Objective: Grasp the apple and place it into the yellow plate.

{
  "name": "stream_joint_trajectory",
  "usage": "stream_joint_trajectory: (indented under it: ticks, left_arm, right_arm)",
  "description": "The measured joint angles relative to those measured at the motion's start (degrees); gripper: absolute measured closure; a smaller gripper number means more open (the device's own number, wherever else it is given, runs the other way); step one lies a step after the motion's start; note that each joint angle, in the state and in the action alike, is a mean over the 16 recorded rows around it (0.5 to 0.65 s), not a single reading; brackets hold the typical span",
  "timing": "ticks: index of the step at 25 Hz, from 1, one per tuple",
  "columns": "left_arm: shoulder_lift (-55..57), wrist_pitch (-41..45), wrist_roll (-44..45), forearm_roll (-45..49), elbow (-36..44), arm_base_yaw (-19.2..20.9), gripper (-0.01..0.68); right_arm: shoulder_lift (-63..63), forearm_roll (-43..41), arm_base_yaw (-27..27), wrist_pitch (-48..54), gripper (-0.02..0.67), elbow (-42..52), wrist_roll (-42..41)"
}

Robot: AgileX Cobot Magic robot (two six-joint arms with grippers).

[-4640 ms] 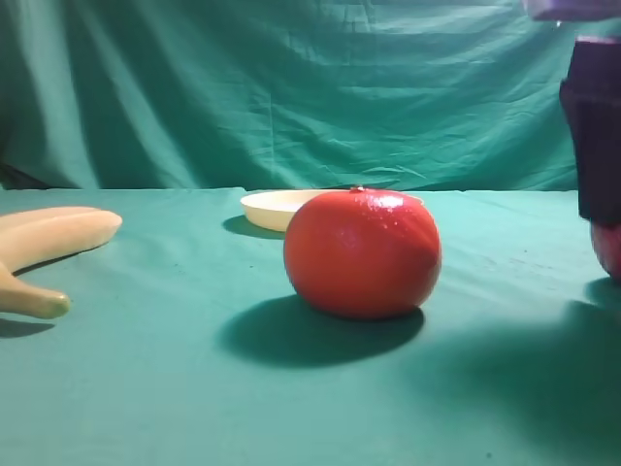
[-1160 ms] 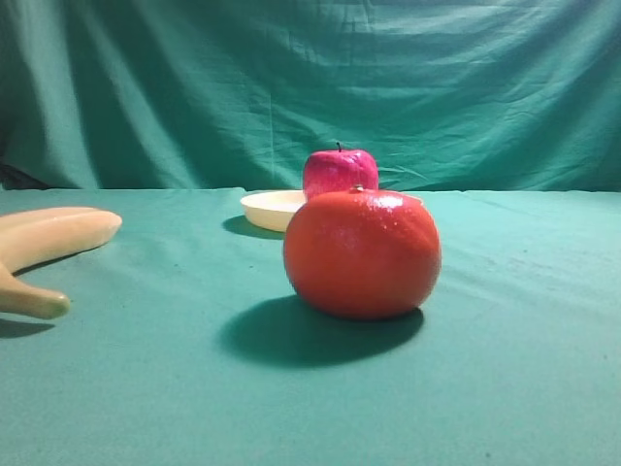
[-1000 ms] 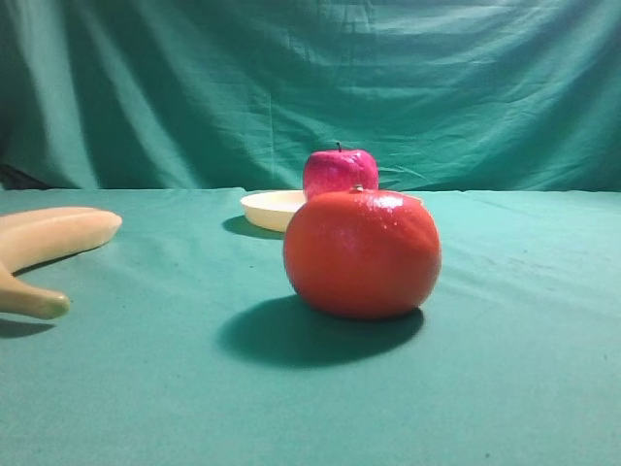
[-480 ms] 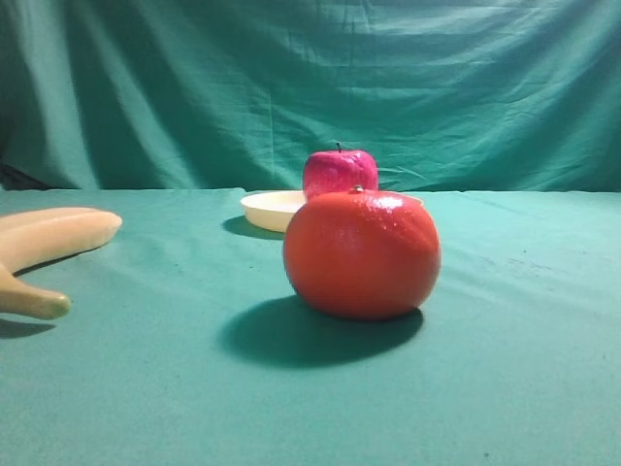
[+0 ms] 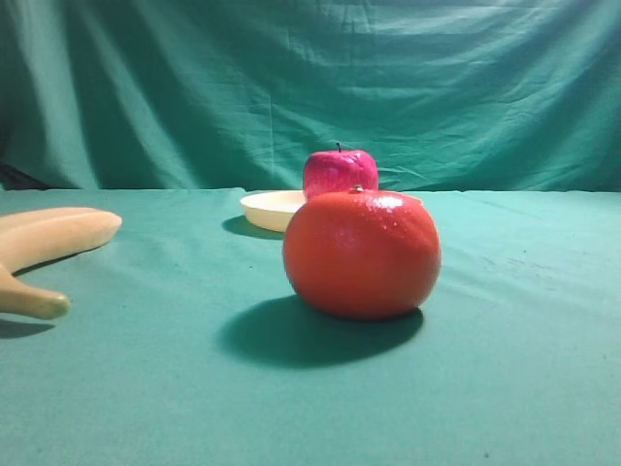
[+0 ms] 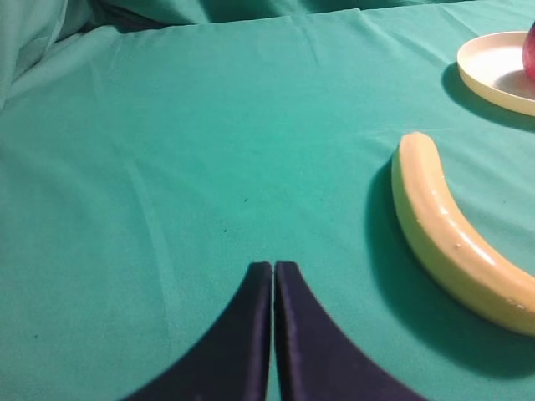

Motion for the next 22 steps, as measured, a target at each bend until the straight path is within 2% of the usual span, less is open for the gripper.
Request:
stream_joint_trajectory:
  ticks: [13,22]
  left_arm:
    - [0.00,0.00,0.00,0.00,0.00,0.00,0.673]
    - [0.00,0.00,0.00,0.00,0.00,0.00,0.673]
  right_arm:
    - [-20.87,-1.67,-14.89,-13.77,0.602,25.97,-0.34]
    - [-28.69,-2.18,-20.40,-17.95,0.602,38.37,-0.72]
